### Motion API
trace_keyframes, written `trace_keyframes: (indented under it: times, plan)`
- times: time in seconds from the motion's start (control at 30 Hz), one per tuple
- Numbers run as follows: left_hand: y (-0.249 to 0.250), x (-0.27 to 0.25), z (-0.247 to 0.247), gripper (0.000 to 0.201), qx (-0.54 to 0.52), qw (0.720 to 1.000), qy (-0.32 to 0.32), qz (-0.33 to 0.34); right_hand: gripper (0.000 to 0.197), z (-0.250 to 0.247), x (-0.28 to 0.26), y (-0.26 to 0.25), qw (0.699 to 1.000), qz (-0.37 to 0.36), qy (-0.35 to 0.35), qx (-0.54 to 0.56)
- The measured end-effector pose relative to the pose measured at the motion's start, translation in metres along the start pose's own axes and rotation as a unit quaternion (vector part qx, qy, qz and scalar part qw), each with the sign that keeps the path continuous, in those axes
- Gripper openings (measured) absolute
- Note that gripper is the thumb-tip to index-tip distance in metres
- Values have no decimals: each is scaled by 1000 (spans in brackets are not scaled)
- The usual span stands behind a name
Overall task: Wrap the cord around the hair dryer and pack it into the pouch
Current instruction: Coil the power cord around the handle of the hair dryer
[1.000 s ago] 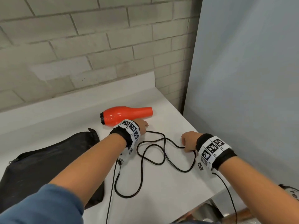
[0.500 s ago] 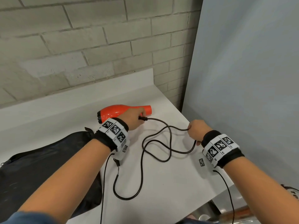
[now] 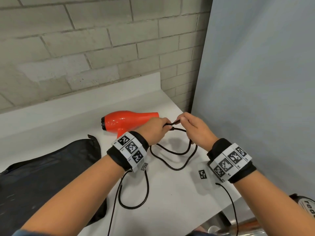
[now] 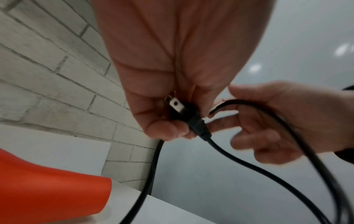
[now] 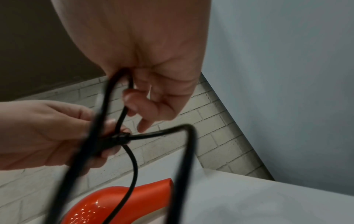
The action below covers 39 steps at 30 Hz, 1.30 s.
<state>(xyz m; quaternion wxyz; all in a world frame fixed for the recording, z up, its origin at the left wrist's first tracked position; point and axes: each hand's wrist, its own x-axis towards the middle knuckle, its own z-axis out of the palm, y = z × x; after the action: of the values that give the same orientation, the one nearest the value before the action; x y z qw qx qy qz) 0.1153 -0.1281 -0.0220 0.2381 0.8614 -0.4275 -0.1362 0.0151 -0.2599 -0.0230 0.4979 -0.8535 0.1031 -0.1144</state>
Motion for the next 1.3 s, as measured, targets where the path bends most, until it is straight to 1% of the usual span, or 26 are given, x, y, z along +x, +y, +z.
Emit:
trace_keyframes:
  times: [0.1, 0.13, 0.2, 0.27, 0.33, 0.4, 0.5, 0.57, 0.63, 0.7, 0.73, 0.77, 0.83, 0.87, 0.9, 0.93, 1.0, 1.03, 1.07, 1.1, 1.17, 1.2, 1.23, 1.27, 1.3]
  plan:
    - [-3, 1, -6, 29, -27, 998, 48, -3, 50, -2, -1, 8, 997, 64, -37, 14]
    - [-4, 1, -8, 29, -30, 998, 60, -5, 51, -3, 0, 12, 995, 82, -49, 2]
    - [-7, 1, -9, 26, -47, 996, 77, -18, 38, -4, 1, 16, 993, 90, -59, -43]
    - [-9, 2, -8, 21, -71, 991, 102, -52, 26, -5, 2, 19, 990, 78, -49, -112]
    - [-13, 3, -10, 21, -78, 983, 134, -103, 23, -8, 0, 22, 983, 97, -35, -151]
    - [-17, 6, -12, 24, -43, 977, 153, -142, 25, -13, -1, 27, 971, 142, -33, -187]
    - [-25, 13, -12, 27, 40, 974, 142, -172, 25, -26, -6, 34, 942, 213, -39, -255]
    - [-32, 19, -8, 26, 60, 975, 110, -182, 24, -34, -10, 35, 937, 228, -5, -265]
    - [-37, 25, -2, 27, 49, 981, 48, -180, 22, -42, -13, 31, 949, 231, 38, -212]
    - [-38, 27, 3, 40, 4, 985, -6, -170, 24, -45, -19, 21, 968, 220, 59, -108]
    - [-35, 25, 4, 48, -19, 987, -14, -161, 25, -45, -22, 15, 975, 211, 58, -45]
    - [-31, 24, 4, 51, -39, 989, -7, -146, 25, -45, -23, 8, 978, 199, 53, 24]
    - [-16, 12, 3, 42, -91, 991, 22, -100, 19, -38, -24, -5, 971, 177, 41, 156]
    - [-7, 4, 3, 38, -127, 988, 23, -80, 17, -34, -23, -11, 964, 169, 39, 201]
    - [2, -5, 4, 36, -166, 984, 8, -67, 17, -29, -21, -15, 958, 162, 39, 231]
    - [10, -14, 4, 37, -202, 977, -20, -60, 17, -24, -18, -18, 954, 157, 41, 251]
    - [20, -29, 9, 34, -258, 961, -81, -50, 17, -14, -11, -24, 949, 146, 39, 275]
    - [22, -35, 10, 30, -283, 953, -95, -43, 18, -10, -7, -26, 949, 139, 35, 282]
    - [22, -39, 9, 26, -303, 948, -91, -36, 19, -7, -4, -27, 949, 132, 26, 286]
    - [20, -41, 7, 25, -318, 945, -73, -31, 19, -5, 1, -27, 950, 123, 12, 288]
    - [13, -43, -4, 28, -337, 941, -9, -35, 21, -2, 9, -21, 958, 111, -23, 263]
    - [9, -44, -11, 29, -340, 939, 22, -38, 23, 0, 13, -15, 967, 111, -48, 226]
    - [4, -44, -18, 30, -343, 937, 47, -40, 23, 2, 16, -8, 977, 112, -81, 161]
    - [0, -44, -26, 30, -344, 936, 66, -42, 22, 7, 19, 1, 985, 106, -120, 62]
    - [-4, -44, -32, 30, -344, 935, 77, -44, 21, 12, 22, 10, 981, 93, -163, -57]
